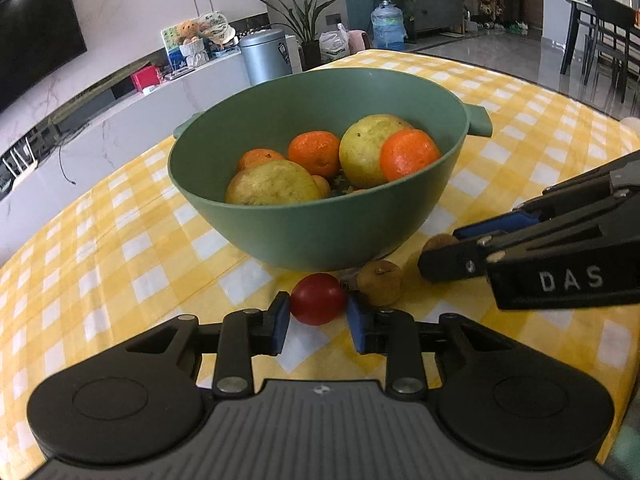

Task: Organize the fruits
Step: 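Grasp a brown fruit with the right tool while the left tool grasps the small red fruit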

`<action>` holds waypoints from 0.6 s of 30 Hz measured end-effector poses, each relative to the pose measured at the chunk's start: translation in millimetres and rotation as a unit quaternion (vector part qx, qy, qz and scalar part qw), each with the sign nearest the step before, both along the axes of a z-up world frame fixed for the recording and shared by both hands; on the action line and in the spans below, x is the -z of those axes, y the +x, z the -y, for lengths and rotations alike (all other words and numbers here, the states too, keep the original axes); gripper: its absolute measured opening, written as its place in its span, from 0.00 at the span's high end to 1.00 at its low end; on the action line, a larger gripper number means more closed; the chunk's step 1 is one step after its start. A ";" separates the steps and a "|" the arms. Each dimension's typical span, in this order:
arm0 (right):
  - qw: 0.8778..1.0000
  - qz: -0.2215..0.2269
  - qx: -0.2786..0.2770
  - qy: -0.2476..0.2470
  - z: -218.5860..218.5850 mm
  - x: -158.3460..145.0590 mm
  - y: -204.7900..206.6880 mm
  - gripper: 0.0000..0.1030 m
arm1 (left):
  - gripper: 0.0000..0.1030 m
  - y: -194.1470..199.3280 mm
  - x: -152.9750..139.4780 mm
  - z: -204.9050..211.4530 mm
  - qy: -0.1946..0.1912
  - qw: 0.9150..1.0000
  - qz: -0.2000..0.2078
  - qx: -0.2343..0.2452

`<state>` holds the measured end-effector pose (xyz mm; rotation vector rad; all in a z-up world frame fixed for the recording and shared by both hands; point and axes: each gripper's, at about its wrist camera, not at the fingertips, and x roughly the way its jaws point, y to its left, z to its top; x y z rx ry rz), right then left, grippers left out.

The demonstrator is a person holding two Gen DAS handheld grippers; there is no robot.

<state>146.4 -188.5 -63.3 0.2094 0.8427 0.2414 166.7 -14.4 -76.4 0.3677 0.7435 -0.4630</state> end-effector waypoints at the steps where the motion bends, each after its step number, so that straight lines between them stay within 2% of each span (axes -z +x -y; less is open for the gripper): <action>1: 1.000 0.002 0.004 -0.002 0.9 0.0 0.4 0.76 | 0.67 -0.1 -1.7 -1.9 -0.007 1.000 -0.002 -0.006; 5: 1.000 0.001 0.011 -0.004 2.8 1.6 5.5 0.76 | 0.68 0.6 -9.0 -12.4 -0.039 0.998 -0.024 -0.034; 10: 1.000 0.003 0.000 -0.008 -2.8 3.6 8.8 0.76 | 0.68 -3.2 -16.6 -33.9 -0.095 0.989 -0.066 -0.088; 15: 1.000 0.009 -0.019 -0.015 -12.2 4.3 9.8 0.76 | 0.68 -8.9 -31.1 -46.3 -0.123 0.983 -0.067 -0.118; 18: 0.999 0.007 -0.036 -0.003 -14.9 3.3 6.9 0.76 | 0.68 -12.0 -41.3 -49.3 -0.145 0.980 -0.063 -0.125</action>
